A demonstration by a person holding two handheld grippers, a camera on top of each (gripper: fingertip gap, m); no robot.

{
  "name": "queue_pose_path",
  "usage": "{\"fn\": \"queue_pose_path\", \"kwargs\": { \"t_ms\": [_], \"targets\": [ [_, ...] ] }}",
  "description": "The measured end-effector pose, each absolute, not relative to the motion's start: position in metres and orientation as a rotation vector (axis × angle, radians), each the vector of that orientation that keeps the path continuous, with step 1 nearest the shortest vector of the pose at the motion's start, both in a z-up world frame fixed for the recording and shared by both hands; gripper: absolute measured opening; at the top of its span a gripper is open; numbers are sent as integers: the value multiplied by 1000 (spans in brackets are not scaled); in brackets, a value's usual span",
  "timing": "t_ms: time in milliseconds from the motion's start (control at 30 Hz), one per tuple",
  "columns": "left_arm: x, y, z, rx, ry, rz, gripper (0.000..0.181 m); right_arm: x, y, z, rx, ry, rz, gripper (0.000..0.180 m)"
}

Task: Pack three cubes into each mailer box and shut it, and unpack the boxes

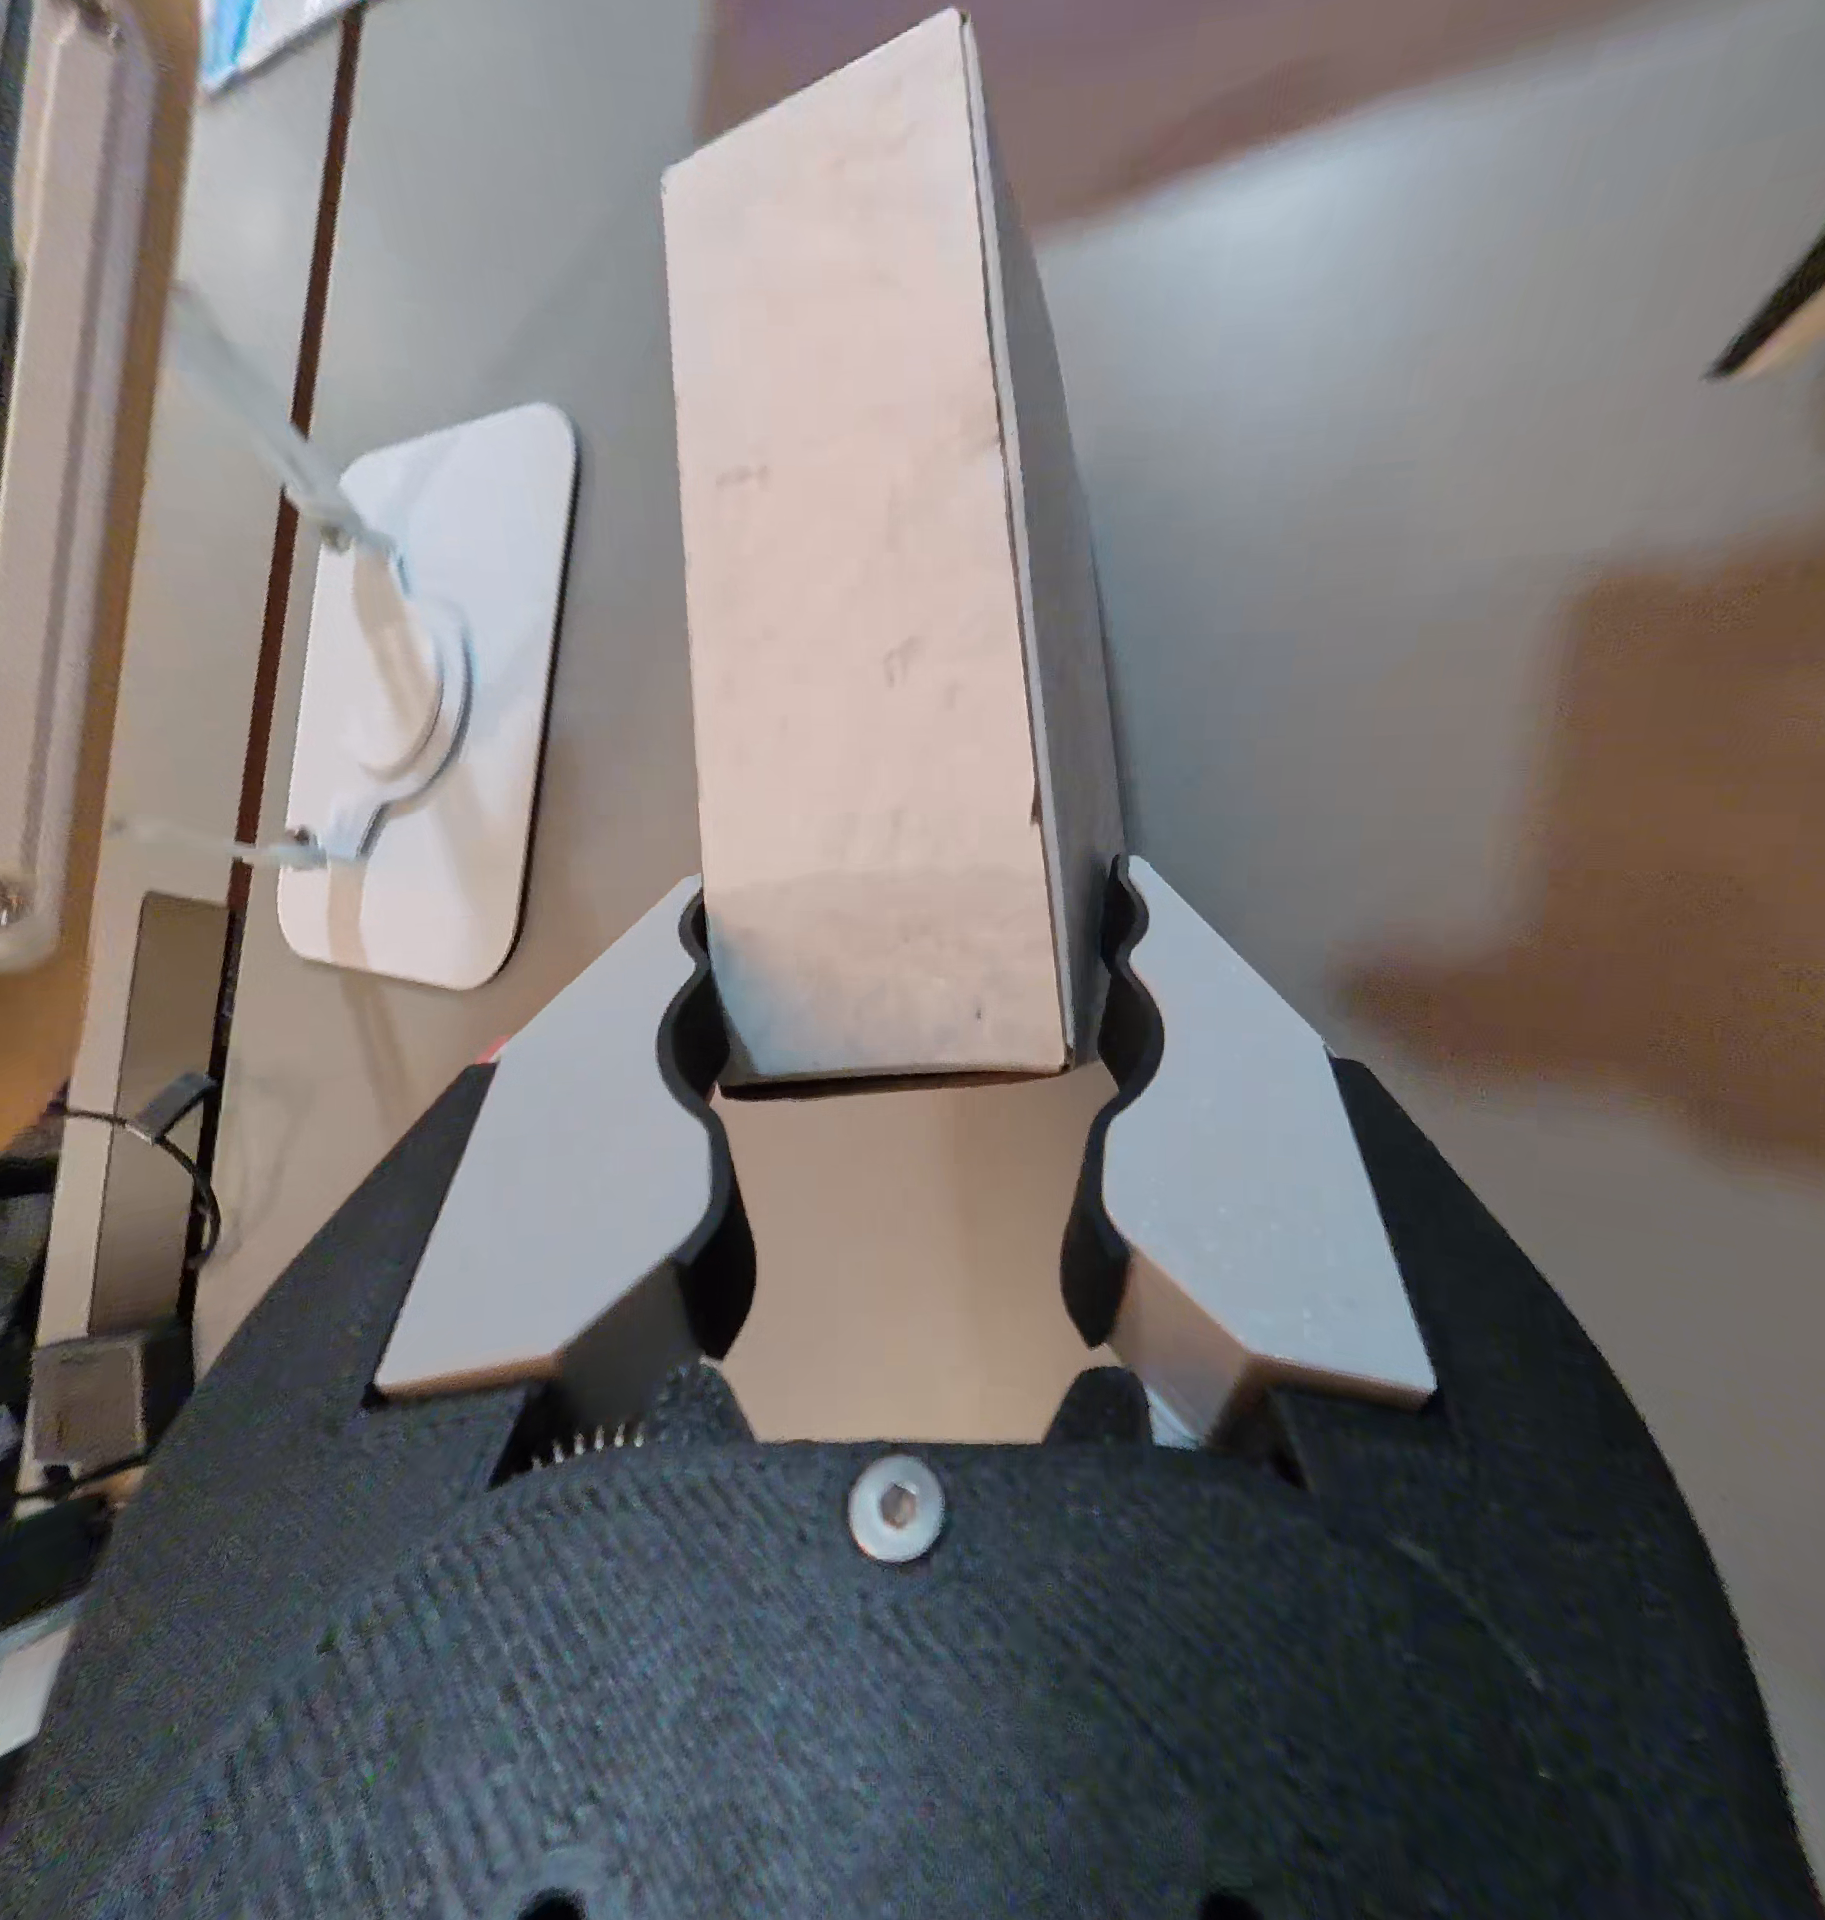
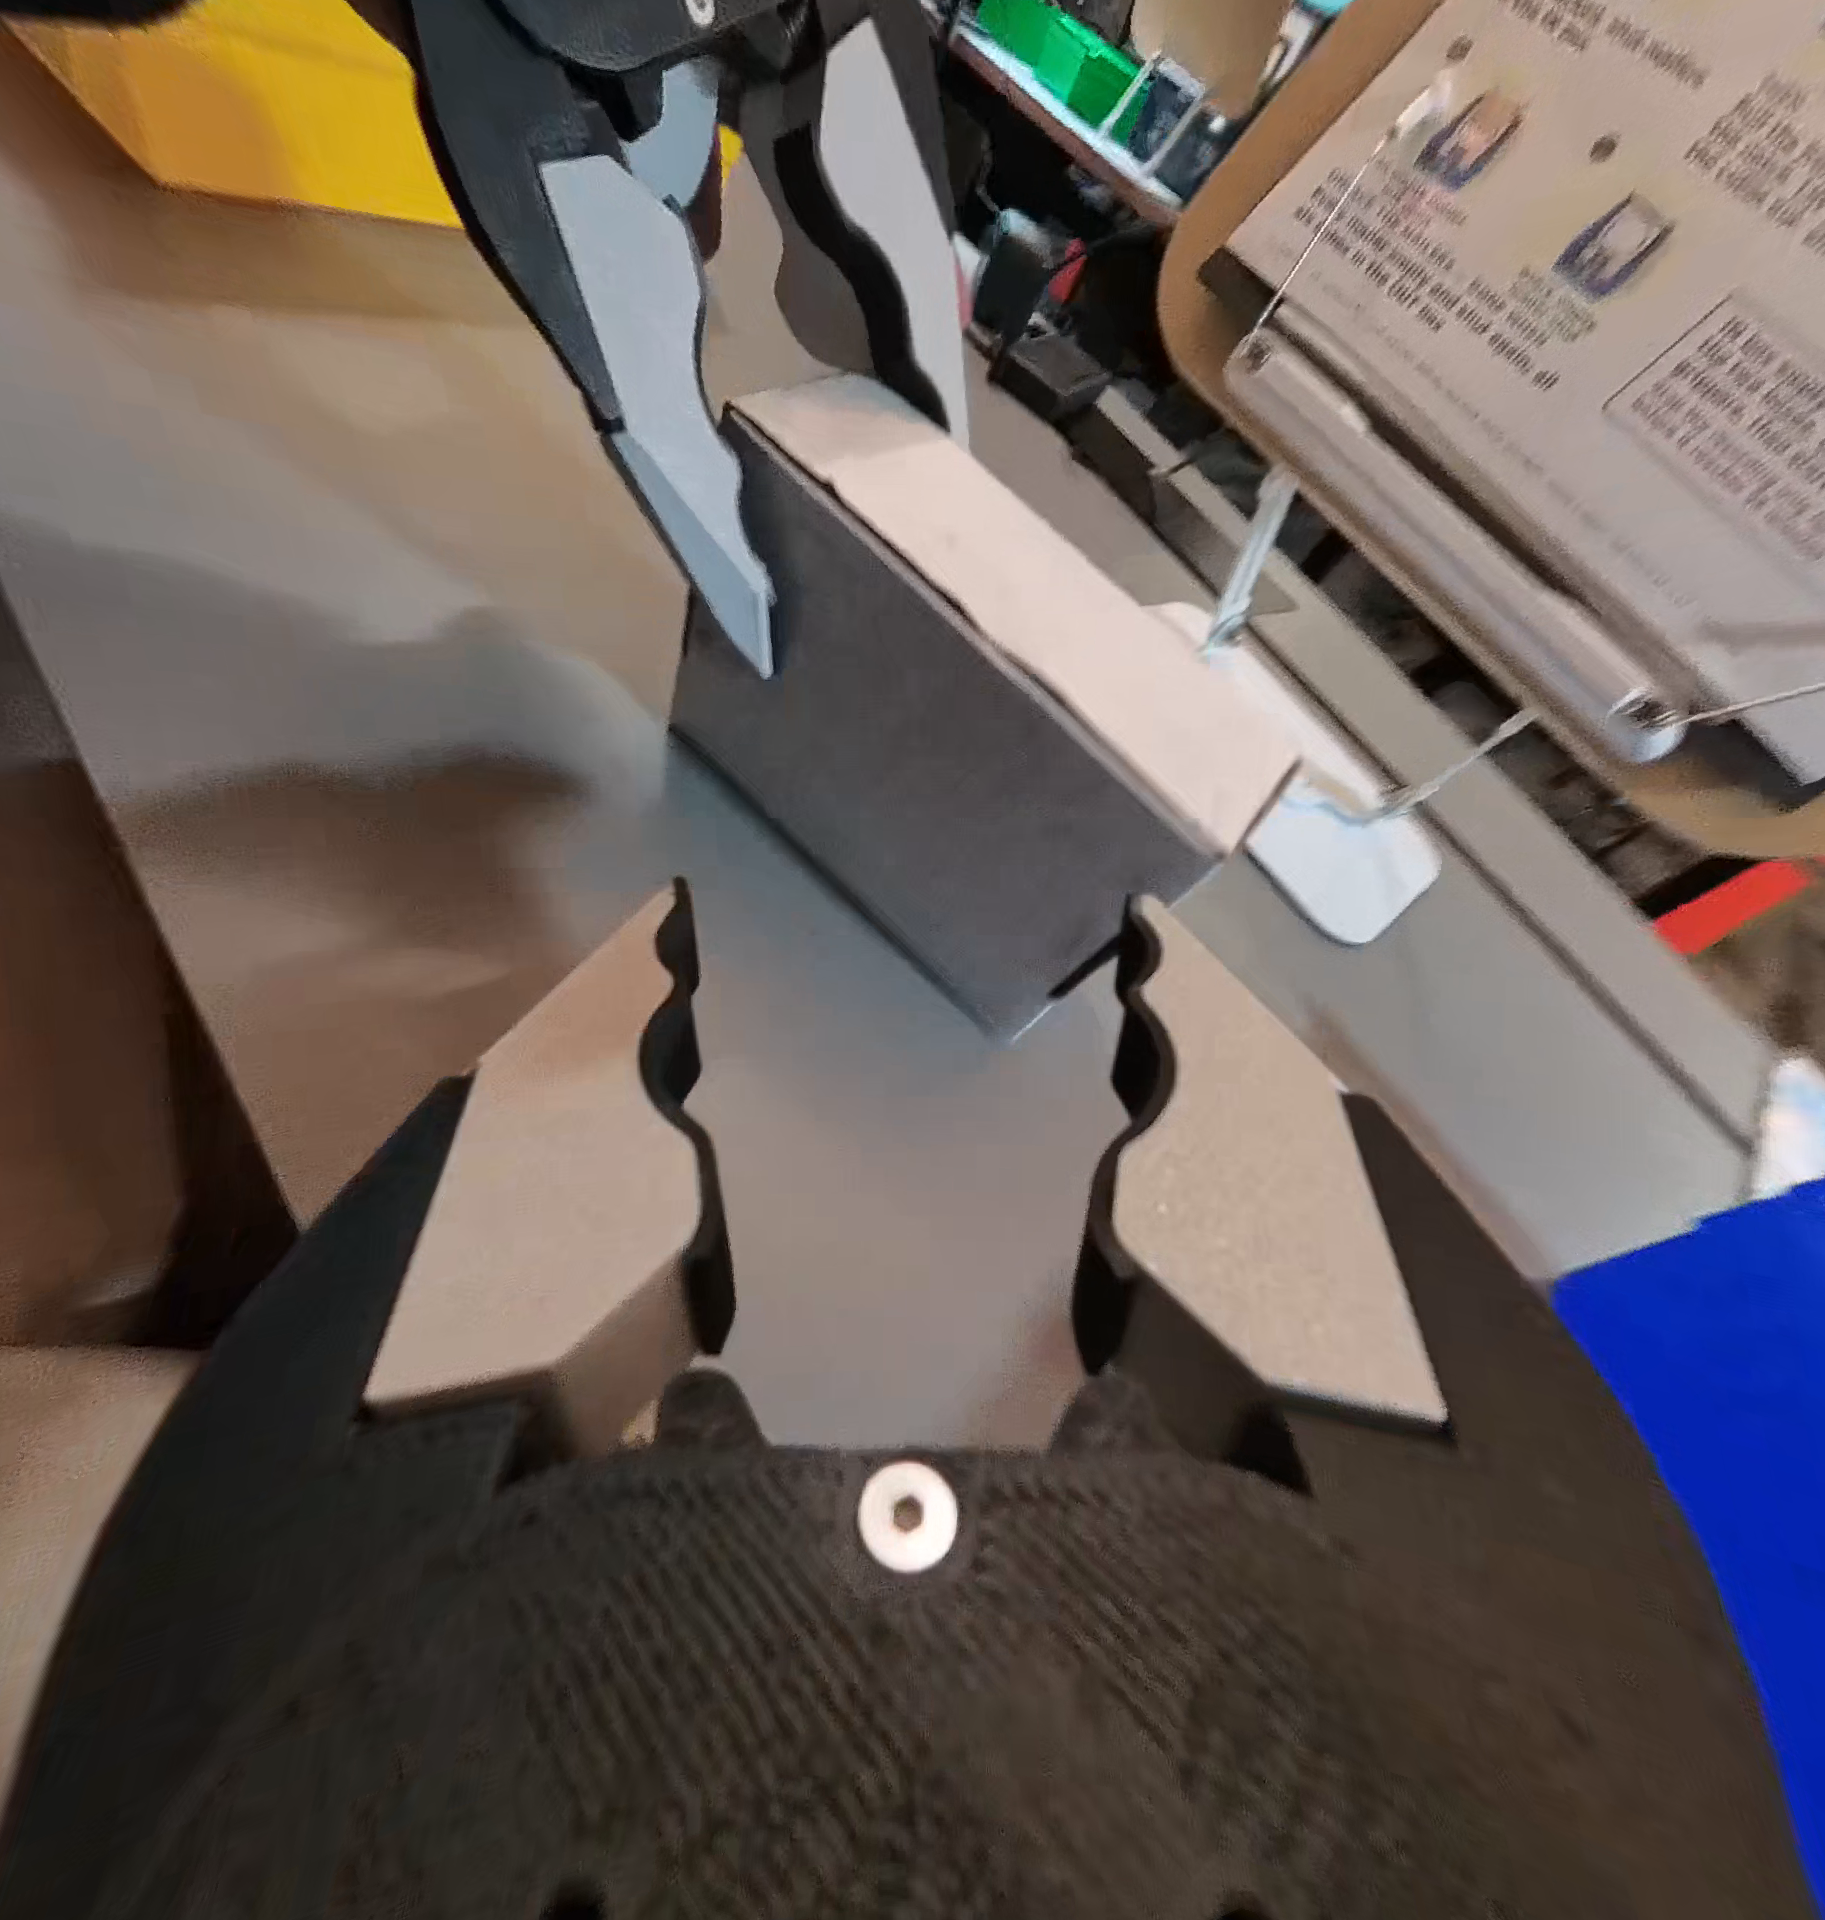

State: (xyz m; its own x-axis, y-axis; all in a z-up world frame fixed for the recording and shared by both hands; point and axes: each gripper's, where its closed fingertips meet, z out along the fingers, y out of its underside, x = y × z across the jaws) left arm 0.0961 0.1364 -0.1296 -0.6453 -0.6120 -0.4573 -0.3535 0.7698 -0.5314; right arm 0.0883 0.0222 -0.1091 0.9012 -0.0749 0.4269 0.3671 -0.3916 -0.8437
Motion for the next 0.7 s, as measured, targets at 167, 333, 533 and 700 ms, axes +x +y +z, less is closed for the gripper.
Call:
{"fn": "queue_pose_path", "kwargs": {
  "t_ms": [167,333,533,700],
  "targets": [
    [86,84,-128,-592,2346,-518,72,89,14,-88,-1848,-277,-667,95],
    [87,46,-128,-525,2373,-580,72,95,11,-99,-1929,-288,-737,107],
    [79,23,-127,-430,2379,-606,72,99,0,-110,-2002,-407,-883,99],
    [80,24,-122,-631,2238,-903,98,93,-2,-111,-1992,-481,-948,82]
  ]
}}
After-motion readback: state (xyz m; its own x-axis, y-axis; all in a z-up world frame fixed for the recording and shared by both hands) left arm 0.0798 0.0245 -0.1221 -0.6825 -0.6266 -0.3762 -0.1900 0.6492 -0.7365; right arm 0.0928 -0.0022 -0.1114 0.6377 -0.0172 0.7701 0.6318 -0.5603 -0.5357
